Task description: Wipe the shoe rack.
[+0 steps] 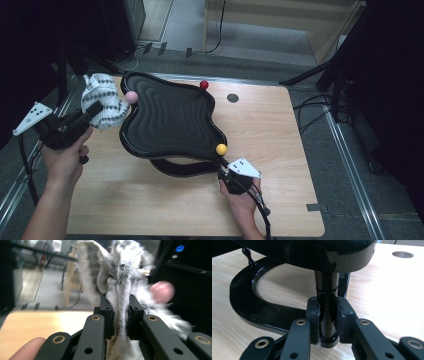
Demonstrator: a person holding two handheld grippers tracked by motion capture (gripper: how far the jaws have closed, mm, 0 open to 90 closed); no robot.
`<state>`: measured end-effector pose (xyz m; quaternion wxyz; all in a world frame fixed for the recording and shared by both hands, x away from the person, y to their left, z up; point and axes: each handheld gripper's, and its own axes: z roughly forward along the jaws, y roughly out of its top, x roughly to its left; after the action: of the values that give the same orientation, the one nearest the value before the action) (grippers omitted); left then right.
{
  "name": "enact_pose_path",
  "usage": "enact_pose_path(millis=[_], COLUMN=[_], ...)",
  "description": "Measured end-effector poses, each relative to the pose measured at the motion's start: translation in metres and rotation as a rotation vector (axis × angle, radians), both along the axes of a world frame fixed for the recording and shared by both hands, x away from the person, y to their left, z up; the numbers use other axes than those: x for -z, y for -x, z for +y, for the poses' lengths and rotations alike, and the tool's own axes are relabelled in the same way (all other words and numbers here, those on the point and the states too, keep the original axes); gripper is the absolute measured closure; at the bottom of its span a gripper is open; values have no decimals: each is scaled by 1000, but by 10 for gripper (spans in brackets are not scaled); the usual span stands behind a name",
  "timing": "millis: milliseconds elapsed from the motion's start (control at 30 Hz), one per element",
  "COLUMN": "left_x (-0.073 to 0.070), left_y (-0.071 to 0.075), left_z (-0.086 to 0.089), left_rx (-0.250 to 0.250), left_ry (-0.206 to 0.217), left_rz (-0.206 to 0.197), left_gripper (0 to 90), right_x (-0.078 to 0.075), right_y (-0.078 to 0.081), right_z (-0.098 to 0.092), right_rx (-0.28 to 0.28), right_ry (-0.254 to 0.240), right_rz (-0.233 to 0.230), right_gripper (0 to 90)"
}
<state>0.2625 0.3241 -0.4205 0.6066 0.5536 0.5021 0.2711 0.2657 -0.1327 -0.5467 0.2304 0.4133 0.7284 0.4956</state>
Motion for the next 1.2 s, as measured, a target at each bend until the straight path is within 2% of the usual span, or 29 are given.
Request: enact_pose_path(millis=[100, 233, 333, 400, 500, 567, 633, 700, 767, 867, 933, 1033, 1067, 1200], left_x=[26, 63, 86, 96, 101, 99, 95, 91, 86, 81, 81, 84, 85, 85], left_y=[6, 11, 13, 15, 17, 18, 19, 20, 17, 6, -5, -20, -23, -31], left_z=[8, 16, 20, 22, 21, 16, 4, -10, -27, -54, -70, -85, -88, -96], left_rx=[-18, -34, -35, -36, -31, -26, -17, 16, 69, 153, 160, 141, 145, 154], left_ry=[-30, -28, -20, -20, -15, -34, -77, -103, -129, -166, -203, -216, -207, -215], left_rz=[66, 155, 213, 235, 257, 238, 202, 148, 113, 110, 128, 140, 134, 107], left_gripper=[779, 720, 630, 557, 404, 323, 261, 276, 301, 329, 356, 422, 456, 609], right_x=[0, 0, 0, 0, 0, 0, 0, 0, 0, -1, -2, -1, -1, -3], right_y=[-1, -2, -3, -3, -5, -6, -9, -11, -12, -12, -13, -16, -17, -23], right_z=[-2, -3, -4, -5, -9, -12, -16, -18, -19, -19, -19, -21, -21, -25], right_rx=[7, 13, 17, 24, 36, 51, 57, 63, 61, 58, 52, 45, 43, 28], right_ry=[1, 2, 4, 1, -2, -11, -38, -51, -50, -37, -27, -27, -30, -24], right_rz=[-2, 1, -1, 0, -1, 6, 22, 32, 30, 26, 25, 17, 19, 34], right_gripper=[749, 749, 750, 749, 747, 743, 731, 728, 727, 734, 737, 738, 737, 736])
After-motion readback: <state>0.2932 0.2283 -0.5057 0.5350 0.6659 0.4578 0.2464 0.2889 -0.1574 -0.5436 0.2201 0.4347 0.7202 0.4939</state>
